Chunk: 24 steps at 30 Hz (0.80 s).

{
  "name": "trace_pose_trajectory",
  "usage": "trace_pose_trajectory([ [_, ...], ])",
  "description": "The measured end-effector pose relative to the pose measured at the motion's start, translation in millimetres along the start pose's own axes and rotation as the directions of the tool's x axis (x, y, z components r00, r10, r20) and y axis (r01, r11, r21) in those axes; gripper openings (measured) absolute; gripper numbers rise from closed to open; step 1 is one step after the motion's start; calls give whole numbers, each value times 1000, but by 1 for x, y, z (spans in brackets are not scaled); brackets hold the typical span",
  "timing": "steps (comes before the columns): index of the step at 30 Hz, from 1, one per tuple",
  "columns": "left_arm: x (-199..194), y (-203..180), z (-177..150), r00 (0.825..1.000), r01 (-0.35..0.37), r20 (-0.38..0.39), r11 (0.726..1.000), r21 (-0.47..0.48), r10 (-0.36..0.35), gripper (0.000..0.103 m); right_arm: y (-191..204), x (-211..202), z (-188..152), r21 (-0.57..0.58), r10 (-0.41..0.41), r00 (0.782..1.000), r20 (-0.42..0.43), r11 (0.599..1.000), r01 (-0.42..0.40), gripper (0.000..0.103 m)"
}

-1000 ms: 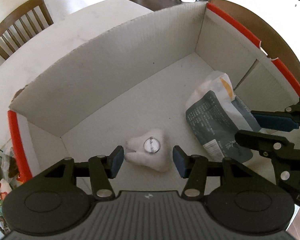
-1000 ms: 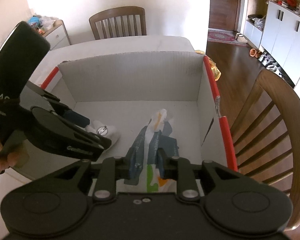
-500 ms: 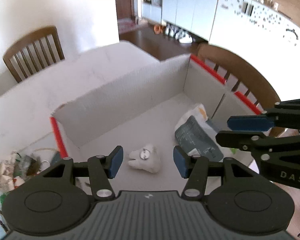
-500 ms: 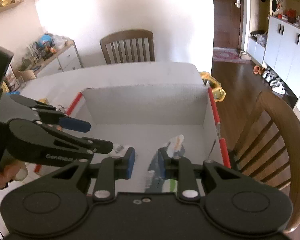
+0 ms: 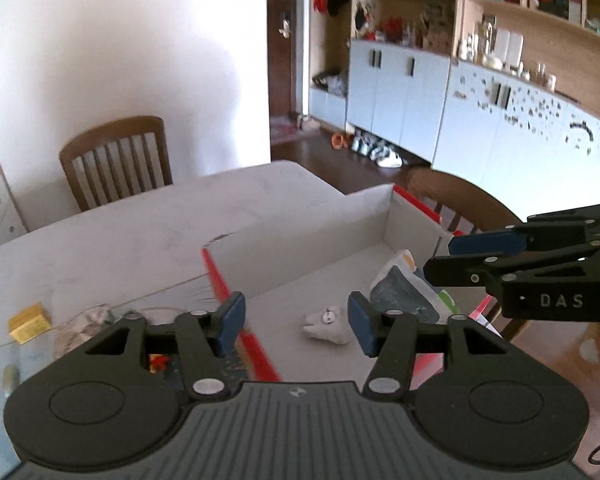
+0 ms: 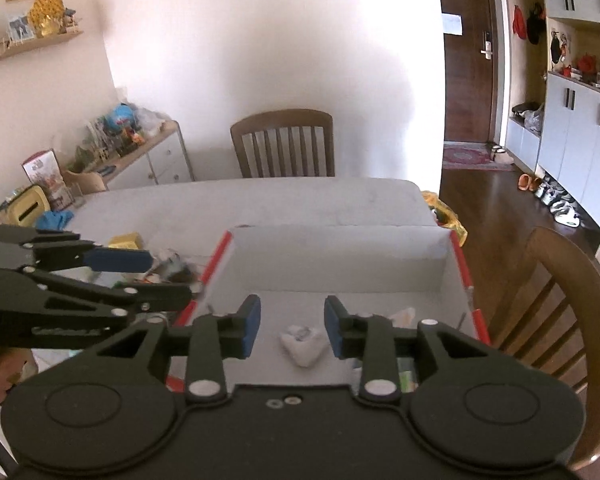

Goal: Organize objects
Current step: 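Withdraw both tools from the shoebox back over the table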

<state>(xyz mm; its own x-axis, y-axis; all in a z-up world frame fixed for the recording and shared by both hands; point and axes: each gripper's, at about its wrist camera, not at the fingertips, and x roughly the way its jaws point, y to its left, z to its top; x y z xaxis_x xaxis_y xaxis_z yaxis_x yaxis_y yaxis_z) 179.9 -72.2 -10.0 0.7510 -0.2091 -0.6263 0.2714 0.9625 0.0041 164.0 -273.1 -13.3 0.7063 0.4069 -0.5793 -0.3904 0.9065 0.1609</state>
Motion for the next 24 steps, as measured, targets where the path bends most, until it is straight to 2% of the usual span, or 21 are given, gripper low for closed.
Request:
trace_pose_trajectory([
  [4,-17,10,-11,999,-37,36,999,7,37,62,19,-1,0,-1,2,1000,12,1000,-2,45],
  [8,-28,28,-21,998,-45,41,999,-29,46,65,38,0,-1,1,13,1000,11,1000,-13,52],
  [14,-42,54,-36,996,-71,51,996,-58,74,67,66,-2,-2,-10,19,999,36,1000,-18,72],
  [16,-47,63,-42,995,-75,57,995,-68,78,70,74,-2,-2,-5,19,999,46,1000,-19,83],
  [19,-56,77,-51,994,-79,68,993,-89,85,78,87,-2,-3,0,16,998,65,1000,-16,91],
  [24,-67,102,-62,993,-89,72,989,-116,98,84,109,1,-4,9,10,996,90,1000,-10,98],
])
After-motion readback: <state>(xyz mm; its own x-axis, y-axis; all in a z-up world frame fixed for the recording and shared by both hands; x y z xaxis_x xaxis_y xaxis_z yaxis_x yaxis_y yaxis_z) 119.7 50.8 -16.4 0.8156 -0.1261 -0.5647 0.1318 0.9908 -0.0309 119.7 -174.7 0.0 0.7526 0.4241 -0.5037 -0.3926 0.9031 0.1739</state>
